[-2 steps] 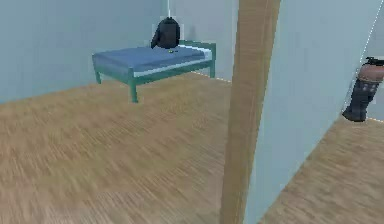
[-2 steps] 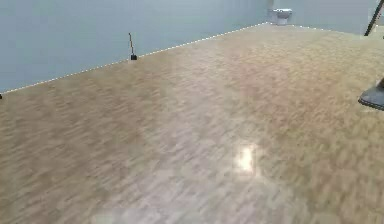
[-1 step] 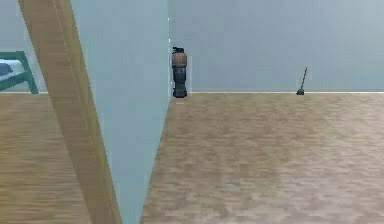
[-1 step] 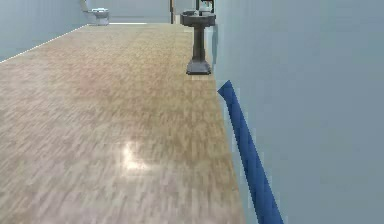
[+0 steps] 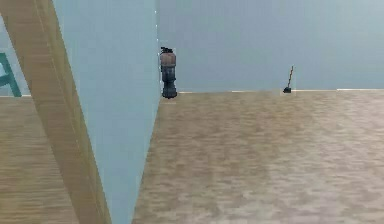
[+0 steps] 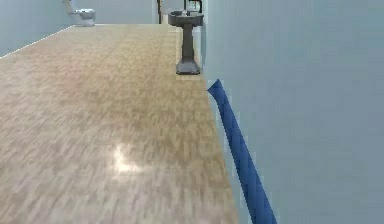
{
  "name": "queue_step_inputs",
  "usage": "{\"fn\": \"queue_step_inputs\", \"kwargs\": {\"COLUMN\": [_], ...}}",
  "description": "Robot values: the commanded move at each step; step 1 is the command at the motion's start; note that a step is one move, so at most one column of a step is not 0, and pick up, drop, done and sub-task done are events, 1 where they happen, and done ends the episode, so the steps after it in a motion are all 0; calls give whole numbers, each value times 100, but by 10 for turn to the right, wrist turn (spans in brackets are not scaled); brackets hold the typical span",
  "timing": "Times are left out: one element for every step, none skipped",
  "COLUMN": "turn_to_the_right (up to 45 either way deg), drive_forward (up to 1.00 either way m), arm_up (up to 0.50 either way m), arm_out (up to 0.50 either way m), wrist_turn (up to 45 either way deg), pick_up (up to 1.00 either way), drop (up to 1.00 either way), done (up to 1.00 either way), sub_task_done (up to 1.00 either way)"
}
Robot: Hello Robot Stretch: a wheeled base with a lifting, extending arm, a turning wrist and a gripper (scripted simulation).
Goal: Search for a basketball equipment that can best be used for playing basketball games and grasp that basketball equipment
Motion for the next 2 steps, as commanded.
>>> {"fn": "queue_step_inputs", "kwargs": {"turn_to_the_right": [0, 450], "drive_forward": [25, 0], "arm_up": [0, 0], "arm_out": [0, 0], "wrist_turn": [0, 0], "pick_up": [0, 0], "drop": [0, 0], "done": [0, 0], "sub_task_done": [0, 0]}}
